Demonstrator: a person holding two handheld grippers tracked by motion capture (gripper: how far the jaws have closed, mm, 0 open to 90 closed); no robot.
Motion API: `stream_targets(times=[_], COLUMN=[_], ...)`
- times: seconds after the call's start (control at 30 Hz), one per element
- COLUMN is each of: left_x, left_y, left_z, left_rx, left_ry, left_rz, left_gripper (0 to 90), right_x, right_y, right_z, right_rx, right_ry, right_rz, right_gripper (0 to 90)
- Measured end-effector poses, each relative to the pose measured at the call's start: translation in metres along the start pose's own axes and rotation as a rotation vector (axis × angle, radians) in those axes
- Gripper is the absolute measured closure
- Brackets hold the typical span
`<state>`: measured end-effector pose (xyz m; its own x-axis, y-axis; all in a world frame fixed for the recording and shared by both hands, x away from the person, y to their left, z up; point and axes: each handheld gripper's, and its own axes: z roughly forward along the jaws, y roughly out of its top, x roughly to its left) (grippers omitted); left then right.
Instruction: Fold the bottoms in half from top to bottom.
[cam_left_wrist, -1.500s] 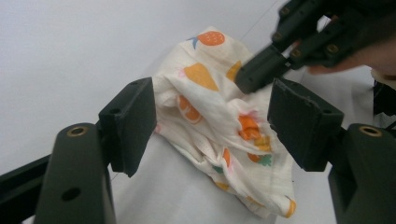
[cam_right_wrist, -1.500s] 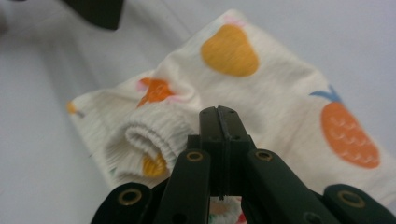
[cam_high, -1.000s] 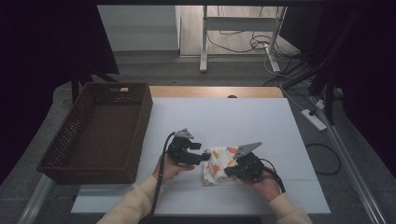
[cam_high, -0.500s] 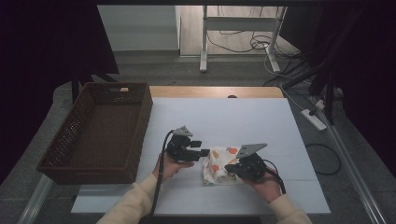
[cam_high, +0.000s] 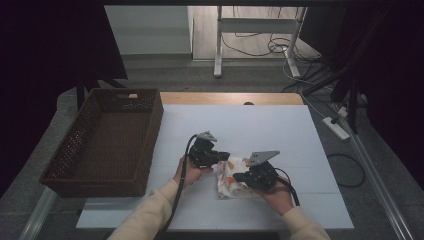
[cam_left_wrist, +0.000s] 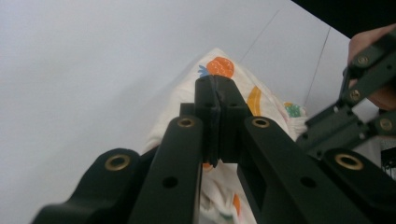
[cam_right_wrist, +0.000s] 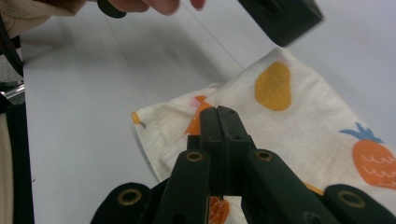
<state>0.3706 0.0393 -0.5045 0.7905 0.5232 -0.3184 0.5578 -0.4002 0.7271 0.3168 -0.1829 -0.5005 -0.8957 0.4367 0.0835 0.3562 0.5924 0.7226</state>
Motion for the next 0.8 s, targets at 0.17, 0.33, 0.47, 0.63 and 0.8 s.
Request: stream_targets(times=[0.17,0.33,0.47,0.63,0.8], left_x=[0.004,0.012,0.018,0.019,0.018], left_y=[0.001,-0.005,-0.012,-0.018,-0.018], left_z=[0.015,0.018,0.019,0.023,0.023], left_rx=[0.058,0.083,0.09,0.094,0.09], left_ry=[0.016,0.022,0.013,0.01,0.014], left_rz=[-0.001,-0.027,-0.052,-0.057,-0.056], left_gripper=[88.6,88.6,88.6,88.6,88.6], right_x=[0.004,0.009,0.014,0.017,0.01], right_y=[-0.001,-0.005,-0.008,-0.01,-0.011], right_z=[0.006,0.013,0.02,0.022,0.004], right_rx=[0.028,0.056,0.081,0.082,0.023], right_ry=[0.02,0.045,0.072,0.087,0.058], right_rz=[-0.01,-0.02,-0.034,-0.032,-0.004], right_gripper=[89.2,89.3,89.3,89.3,89.2])
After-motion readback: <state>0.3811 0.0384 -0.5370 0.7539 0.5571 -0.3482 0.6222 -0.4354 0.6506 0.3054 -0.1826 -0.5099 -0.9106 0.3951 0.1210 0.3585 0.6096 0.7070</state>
